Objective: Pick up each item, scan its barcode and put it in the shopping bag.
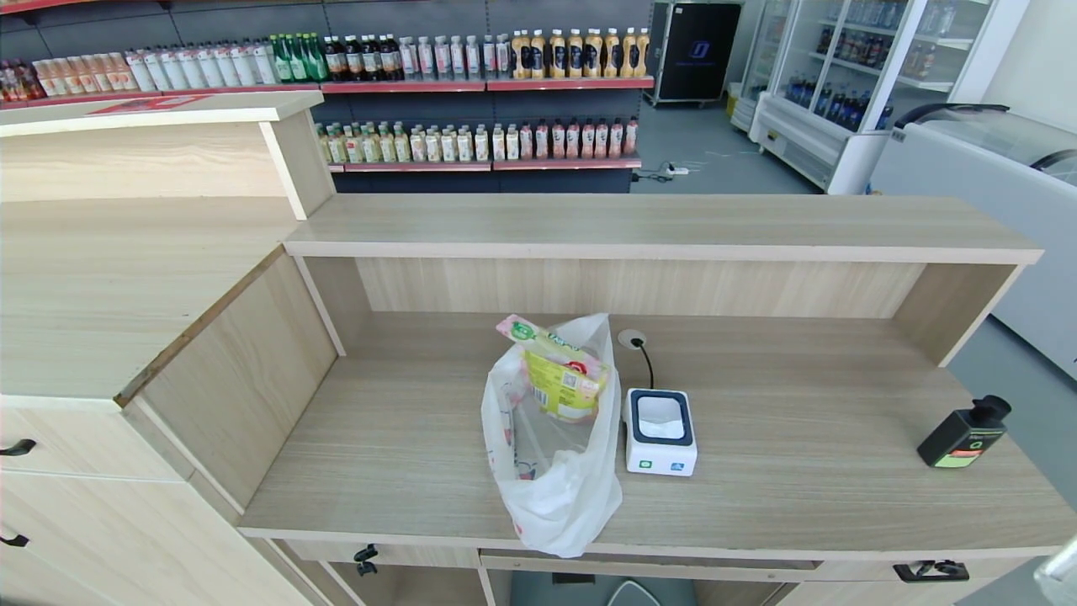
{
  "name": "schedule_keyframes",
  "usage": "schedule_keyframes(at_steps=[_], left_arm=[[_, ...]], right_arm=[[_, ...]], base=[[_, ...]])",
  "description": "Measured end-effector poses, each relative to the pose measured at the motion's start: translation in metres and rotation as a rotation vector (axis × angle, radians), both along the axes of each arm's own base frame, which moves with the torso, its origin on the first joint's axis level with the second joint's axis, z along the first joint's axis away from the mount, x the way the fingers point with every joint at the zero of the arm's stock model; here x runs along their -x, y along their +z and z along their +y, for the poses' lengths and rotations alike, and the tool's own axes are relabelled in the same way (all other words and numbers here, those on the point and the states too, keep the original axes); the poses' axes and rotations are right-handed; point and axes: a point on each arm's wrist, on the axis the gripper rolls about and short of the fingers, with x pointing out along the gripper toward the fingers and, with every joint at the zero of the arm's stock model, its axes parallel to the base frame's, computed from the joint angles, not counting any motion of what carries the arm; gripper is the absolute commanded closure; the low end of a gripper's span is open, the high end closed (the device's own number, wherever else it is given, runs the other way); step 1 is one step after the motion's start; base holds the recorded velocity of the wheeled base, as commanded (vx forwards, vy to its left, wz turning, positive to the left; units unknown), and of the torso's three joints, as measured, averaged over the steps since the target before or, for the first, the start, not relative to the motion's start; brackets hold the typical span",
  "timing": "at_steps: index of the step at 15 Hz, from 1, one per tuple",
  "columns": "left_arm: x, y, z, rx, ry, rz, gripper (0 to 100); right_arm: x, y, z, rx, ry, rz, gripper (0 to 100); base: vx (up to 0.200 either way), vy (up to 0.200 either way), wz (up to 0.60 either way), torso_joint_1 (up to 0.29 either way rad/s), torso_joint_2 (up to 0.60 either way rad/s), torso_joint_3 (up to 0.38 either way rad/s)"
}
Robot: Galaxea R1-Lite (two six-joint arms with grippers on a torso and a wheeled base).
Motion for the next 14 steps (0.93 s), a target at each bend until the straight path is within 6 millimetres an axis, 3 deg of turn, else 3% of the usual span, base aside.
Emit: schedule_keyframes(at_steps=[8, 11, 14], left_arm=[[0.0, 0.0, 0.0, 0.0, 0.0, 0.0, 0], [0.0, 0.0, 0.0, 0.0, 0.0, 0.0, 0], [0.0, 0.0, 0.0, 0.0, 0.0, 0.0, 0]], right_arm=[[-0.008, -0.002, -0.001, 0.039, -0.06, -0.021, 100], [-0.034, -0.016, -0.008, 0.252, -0.262, -0.113, 100], [-0.068, -0.032, -0.027, 0.527, -0.469, -0.205, 100]], base=[[0.0, 0.0, 0.0, 0.0, 0.0, 0.0], [0.0, 0.0, 0.0, 0.0, 0.0, 0.0], [0.0, 0.0, 0.0, 0.0, 0.0, 0.0]])
